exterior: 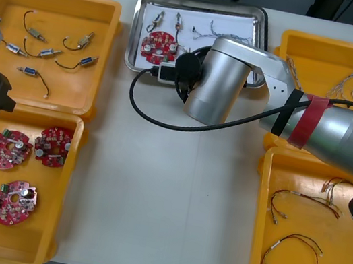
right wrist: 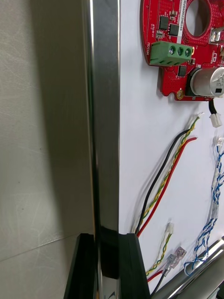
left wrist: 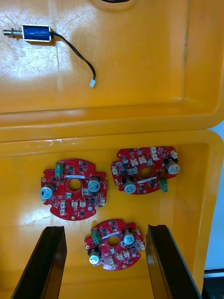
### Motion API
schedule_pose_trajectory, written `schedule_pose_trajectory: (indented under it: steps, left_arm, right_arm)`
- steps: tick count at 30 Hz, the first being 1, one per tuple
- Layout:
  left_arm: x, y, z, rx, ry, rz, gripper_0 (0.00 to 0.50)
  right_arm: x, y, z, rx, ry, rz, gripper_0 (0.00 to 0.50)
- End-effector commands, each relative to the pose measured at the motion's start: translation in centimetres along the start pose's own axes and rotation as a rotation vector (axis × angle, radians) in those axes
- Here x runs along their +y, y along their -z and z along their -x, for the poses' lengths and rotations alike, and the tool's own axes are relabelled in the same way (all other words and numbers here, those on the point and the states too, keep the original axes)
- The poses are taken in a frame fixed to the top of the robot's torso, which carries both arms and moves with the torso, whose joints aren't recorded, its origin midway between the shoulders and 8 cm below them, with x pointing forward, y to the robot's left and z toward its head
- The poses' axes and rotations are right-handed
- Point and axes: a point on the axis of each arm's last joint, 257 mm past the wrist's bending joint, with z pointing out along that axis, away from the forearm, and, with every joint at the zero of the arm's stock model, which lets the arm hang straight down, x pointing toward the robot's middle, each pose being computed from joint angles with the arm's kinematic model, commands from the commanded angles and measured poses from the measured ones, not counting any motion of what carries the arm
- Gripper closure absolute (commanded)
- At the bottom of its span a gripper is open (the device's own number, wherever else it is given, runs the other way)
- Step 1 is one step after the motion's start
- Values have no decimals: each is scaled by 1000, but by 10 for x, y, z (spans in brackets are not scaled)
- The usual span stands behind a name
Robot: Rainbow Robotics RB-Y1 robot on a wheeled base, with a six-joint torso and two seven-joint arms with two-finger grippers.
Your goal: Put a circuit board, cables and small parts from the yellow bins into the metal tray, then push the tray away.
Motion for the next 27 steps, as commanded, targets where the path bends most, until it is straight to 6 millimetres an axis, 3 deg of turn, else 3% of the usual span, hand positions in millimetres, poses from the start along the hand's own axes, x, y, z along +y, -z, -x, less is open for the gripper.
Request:
schedule_pose_trajectory:
  steps: [1,3,5,17,27]
  left_arm:
    - [16,14,7,-38,-88,47,0]
    - [16,14,7,-38,-88,47,0]
    - [16,14,7,-38,-88,47,0]
    - [16,14,7,-38,-88,47,0]
    - [16,14,7,-38,-88,47,0]
  right_arm:
    - [-36,11,6,-3,79,-66,176]
    - [-33,12,8,-2,86,-61,51]
    - [-32,13,7,9,93,-56,0]
    - [-8,42,7,53,79,68,0]
    - [-2,82,0,82,-15,164,0]
